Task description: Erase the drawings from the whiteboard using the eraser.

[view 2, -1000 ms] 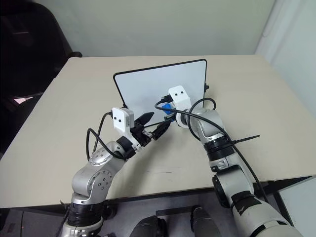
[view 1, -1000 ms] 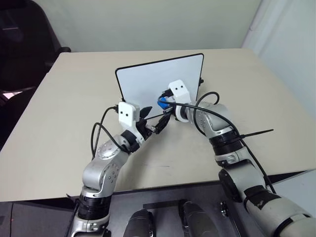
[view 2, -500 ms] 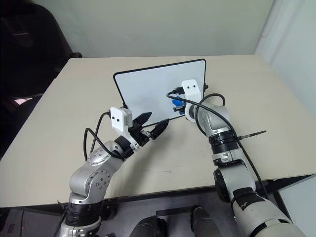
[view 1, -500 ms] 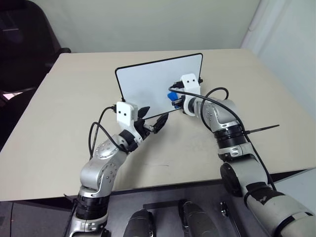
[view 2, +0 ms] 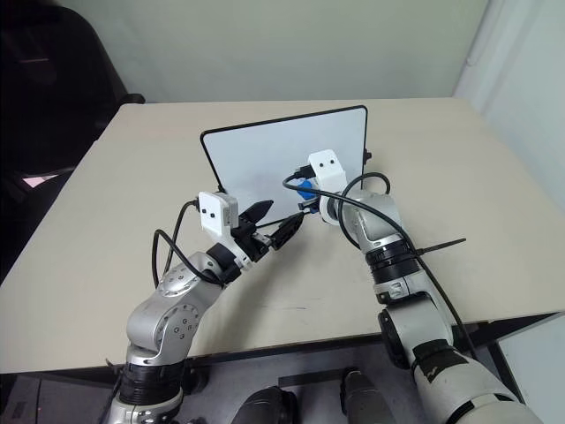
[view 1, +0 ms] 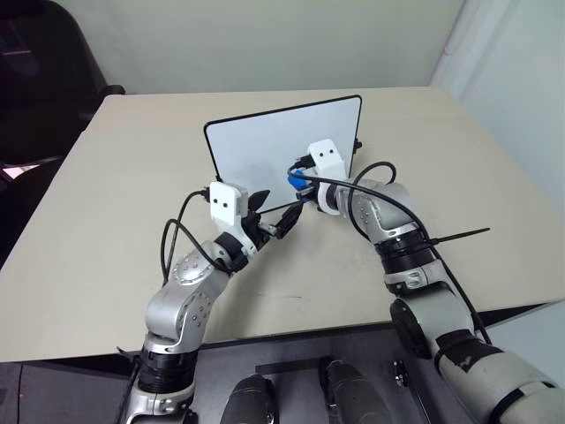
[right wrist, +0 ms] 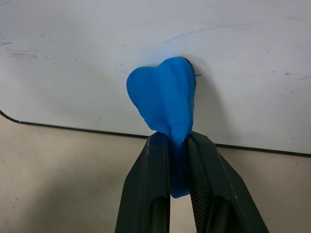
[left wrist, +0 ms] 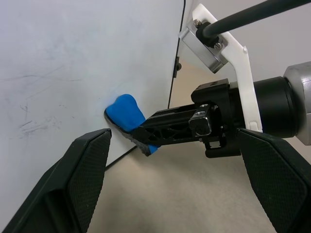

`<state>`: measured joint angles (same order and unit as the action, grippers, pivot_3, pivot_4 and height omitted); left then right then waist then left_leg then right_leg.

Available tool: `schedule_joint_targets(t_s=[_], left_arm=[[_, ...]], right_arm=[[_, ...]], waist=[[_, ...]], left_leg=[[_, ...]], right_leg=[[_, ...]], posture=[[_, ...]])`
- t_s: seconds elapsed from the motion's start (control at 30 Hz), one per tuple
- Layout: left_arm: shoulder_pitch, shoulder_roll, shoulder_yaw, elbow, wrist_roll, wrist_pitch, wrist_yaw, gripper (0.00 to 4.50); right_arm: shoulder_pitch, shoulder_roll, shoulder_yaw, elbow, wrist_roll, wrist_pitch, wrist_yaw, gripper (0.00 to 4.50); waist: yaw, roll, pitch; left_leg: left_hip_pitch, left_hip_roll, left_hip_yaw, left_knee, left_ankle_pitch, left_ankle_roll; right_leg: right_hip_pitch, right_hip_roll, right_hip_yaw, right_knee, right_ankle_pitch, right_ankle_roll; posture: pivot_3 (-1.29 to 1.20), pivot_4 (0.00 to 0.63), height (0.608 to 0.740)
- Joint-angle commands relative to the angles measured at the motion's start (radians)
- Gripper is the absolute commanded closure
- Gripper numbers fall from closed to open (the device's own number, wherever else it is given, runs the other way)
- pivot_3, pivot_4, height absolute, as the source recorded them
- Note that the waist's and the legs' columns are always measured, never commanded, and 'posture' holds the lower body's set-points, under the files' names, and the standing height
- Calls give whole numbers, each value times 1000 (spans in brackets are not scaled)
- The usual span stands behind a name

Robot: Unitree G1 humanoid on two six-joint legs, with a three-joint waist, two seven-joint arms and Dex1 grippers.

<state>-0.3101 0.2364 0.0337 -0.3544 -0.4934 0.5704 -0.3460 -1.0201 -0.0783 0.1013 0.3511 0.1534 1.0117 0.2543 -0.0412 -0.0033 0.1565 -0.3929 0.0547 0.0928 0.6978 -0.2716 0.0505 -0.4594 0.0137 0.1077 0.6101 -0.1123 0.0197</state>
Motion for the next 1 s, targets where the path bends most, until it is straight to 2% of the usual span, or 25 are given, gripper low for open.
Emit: schedule_joint_targets(t_s=[0.03,0.17,0.33,0.6,0.7,0.87,1.0], left_arm=[[-5,-1,6,-39,-4,-12,2,0],[-16,-2,3,-46,-7,-1,12,0],[-28,-3,0,-46,-8,8,14,0],[-19,7,10,-17,-9,-13,-16,0],[-19,5,9,-13,-7,-17,-17,0],[-28,-8,-4,-22,-2,-8,-1,0],[-35,-12,-6,-28,-4,1,5,0]], right_arm=[[-42,-17,-40,25,-10,-24,-19,4151],[-75,-34,-95,106,-24,-30,-87,4151],[-89,-39,-109,122,-19,-42,-99,4151],[-47,1,-22,-67,35,9,13,4151],[-34,24,-33,-128,60,50,24,4151],[-28,20,-27,-138,49,49,21,4151],[-41,-2,-82,-105,36,22,-21,4151]], waist=[[0,0,0],[4,0,0],[5,0,0],[-6,0,0],[-10,0,0],[-3,0,0],[2,0,0]], left_leg=[[0,0,0,0,0,0],[0,0,0,0,0,0],[0,0,0,1,0,0],[-1,0,1,0,0,0],[-1,1,1,-1,0,0],[-1,2,0,-1,0,-1],[-1,1,1,1,-1,-1]], right_leg=[[0,0,0,0,0,0],[0,0,0,0,0,0],[0,0,0,0,0,-1],[0,0,1,2,0,0],[0,1,0,2,0,0],[0,1,-1,1,0,0],[-2,0,-1,-1,-1,0]], posture=[[0,150,740],[0,150,740],[0,150,740],[0,150,740],[0,150,740],[0,150,740],[0,150,740]])
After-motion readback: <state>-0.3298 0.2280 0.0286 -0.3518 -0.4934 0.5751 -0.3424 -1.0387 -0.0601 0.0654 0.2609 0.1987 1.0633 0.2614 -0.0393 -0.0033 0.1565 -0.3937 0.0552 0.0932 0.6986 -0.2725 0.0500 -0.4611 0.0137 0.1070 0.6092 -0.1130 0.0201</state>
